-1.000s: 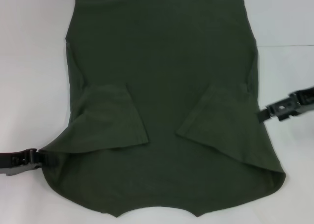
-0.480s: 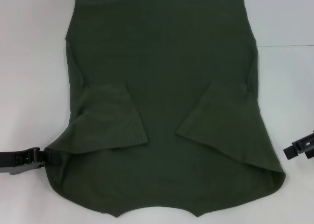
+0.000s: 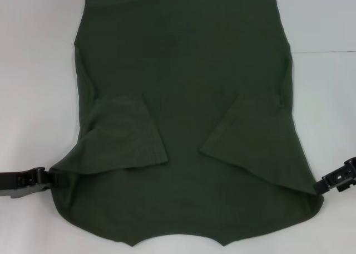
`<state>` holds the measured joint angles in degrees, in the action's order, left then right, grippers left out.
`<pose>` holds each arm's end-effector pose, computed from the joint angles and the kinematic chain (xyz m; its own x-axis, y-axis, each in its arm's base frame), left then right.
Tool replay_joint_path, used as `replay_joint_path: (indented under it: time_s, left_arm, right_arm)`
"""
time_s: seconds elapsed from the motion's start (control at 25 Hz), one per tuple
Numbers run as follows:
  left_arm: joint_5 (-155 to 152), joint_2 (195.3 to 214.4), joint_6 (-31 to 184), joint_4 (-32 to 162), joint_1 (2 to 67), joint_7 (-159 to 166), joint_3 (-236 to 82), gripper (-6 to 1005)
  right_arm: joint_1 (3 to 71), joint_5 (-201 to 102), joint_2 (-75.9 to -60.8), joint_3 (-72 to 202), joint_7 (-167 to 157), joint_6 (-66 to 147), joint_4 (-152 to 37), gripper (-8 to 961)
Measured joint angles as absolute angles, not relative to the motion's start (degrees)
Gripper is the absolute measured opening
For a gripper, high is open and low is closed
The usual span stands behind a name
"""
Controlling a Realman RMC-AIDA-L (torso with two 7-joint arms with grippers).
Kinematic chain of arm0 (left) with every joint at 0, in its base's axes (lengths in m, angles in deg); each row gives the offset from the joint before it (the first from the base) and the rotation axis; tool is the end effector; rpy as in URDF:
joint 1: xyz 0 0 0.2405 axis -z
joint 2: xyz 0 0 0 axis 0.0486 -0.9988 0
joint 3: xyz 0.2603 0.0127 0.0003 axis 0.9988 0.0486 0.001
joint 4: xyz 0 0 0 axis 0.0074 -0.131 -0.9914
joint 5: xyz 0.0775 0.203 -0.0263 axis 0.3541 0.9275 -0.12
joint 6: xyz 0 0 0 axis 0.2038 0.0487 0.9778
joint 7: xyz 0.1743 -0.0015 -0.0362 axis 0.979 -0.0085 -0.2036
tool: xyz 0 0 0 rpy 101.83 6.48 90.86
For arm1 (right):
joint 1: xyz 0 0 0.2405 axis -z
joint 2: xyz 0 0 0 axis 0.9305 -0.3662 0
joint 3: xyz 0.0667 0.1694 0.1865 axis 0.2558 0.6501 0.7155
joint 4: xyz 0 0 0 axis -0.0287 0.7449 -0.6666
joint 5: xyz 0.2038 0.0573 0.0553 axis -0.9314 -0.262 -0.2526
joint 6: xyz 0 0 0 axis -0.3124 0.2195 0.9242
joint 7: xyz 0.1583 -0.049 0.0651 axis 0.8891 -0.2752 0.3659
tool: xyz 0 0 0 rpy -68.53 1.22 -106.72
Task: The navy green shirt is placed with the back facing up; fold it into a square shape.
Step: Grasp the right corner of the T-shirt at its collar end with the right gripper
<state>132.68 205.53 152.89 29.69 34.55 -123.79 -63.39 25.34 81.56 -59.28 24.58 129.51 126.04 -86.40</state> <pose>-0.3553 0.3403 -0.0001 0.1067 0.9165 0.3857 0.9942 -0.1024 -0.0316 0.3091 0.3704 0.0389 0.3015 -0.9501 0.0799 -0.9268 -0.3117 -0.2093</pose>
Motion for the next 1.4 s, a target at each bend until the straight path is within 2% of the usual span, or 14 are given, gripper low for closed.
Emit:
replay_joint_path:
  time_s: [0.12, 0.56, 1.0, 1.4]
  left_arm:
    - [132.7, 205.58, 152.9, 29.7, 34.6, -123.8, -63.4, 26]
    - [132.7, 205.61, 152.9, 29.8, 34.8, -123.9, -63.4, 26]
    - [132.6, 205.6, 152.9, 29.8, 35.0, -124.1, -63.4, 26]
    - [132.1, 205.6, 152.9, 29.8, 35.1, -124.1, -63.4, 27]
  right_arm:
    - [24.8, 84.1, -60.5, 24.6, 129.5, 125.0, -86.4, 810]
    - [23.8, 85.3, -62.18, 23.9, 129.4, 123.5, -86.4, 569]
    - [23.1, 85.3, -63.08, 20.9, 129.6, 120.6, -85.0, 546]
    - [22.9, 85.4, -63.29, 19.5, 130.1, 119.2, -85.0, 343]
